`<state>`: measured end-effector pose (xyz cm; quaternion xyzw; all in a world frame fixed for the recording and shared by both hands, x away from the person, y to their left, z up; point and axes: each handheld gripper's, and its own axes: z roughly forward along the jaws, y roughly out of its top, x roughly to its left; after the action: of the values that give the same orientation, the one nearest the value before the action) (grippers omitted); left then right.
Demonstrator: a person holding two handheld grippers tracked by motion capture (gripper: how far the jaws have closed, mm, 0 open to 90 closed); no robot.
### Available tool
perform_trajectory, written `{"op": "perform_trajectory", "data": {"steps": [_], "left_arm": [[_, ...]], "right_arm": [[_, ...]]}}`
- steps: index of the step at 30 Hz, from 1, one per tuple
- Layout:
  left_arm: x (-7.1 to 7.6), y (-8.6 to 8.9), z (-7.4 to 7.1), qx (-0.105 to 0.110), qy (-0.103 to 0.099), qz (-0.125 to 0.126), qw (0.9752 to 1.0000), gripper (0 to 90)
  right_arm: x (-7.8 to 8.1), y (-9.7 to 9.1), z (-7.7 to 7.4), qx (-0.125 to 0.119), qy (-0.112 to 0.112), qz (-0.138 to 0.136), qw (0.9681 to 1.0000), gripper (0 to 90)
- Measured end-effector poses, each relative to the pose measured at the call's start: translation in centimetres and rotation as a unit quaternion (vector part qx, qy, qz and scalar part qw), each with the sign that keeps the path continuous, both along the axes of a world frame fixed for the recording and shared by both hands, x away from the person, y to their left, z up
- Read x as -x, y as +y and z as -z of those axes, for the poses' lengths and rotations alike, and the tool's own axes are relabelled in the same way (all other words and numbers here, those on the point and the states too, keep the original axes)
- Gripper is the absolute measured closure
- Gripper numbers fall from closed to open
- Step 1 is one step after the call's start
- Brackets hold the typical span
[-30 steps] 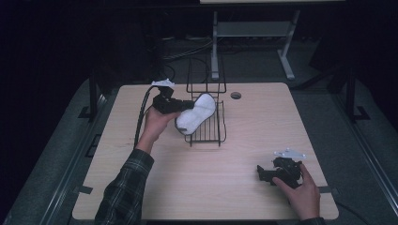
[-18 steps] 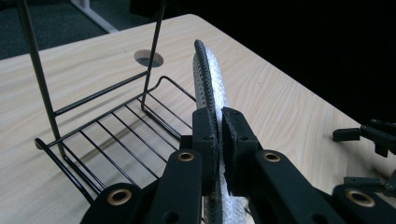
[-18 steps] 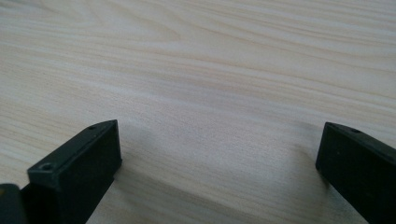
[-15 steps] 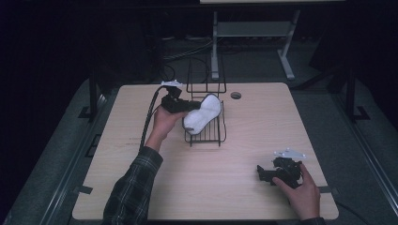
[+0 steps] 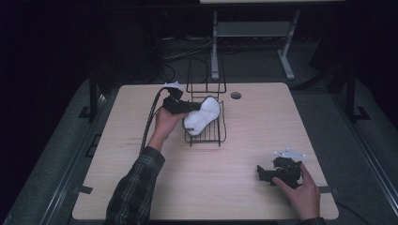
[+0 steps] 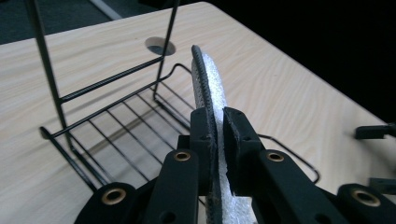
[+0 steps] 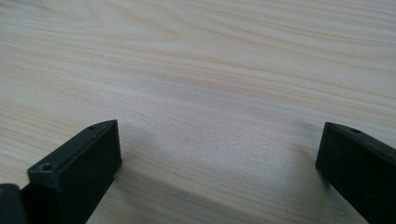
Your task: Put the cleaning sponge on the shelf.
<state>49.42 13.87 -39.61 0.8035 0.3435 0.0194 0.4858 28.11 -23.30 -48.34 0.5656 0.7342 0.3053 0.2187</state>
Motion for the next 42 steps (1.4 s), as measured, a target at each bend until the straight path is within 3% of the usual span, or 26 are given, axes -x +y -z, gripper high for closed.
{"op": "perform_trajectory", "data": {"steps": [10,14,18,20,25,35,42], "left_arm": [[-0.4,-0.1,0.7,-0.02,-0.012,-0.018,0.9996,79.1],[-0.5,0.0,0.8,-0.038,-0.015,-0.029,0.9987,74.8],[-0.4,0.3,0.5,-0.038,-0.02,-0.034,0.9985,69.6],[-0.2,0.5,0.4,-0.036,-0.021,-0.03,0.9987,71.5],[0.6,0.8,0.4,-0.039,-0.021,-0.008,0.999,89.4],[3.6,1.0,1.4,-0.063,-0.024,0.025,0.9974,89.5],[4.7,0.4,2.7,-0.082,-0.019,0.039,0.9957,89.5]], "right_arm": [[0.0,0.0,0.0,0.0,0.0,0.0,1.0,0.0],[0.0,0.0,0.0,0.0,0.0,0.0,1.0,0.0],[0.0,0.0,0.0,0.0,0.0,-0.001,1.0,0.0],[0.0,0.0,0.0,0.0,0.0,-0.001,1.0,0.0],[0.0,0.0,0.0,0.0,0.0,-0.001,1.0,0.0],[0.0,0.0,0.0,0.0,0.0,-0.001,1.0,0.0],[0.0,0.0,0.0,0.0,0.0,-0.001,1.0,0.0]]}}
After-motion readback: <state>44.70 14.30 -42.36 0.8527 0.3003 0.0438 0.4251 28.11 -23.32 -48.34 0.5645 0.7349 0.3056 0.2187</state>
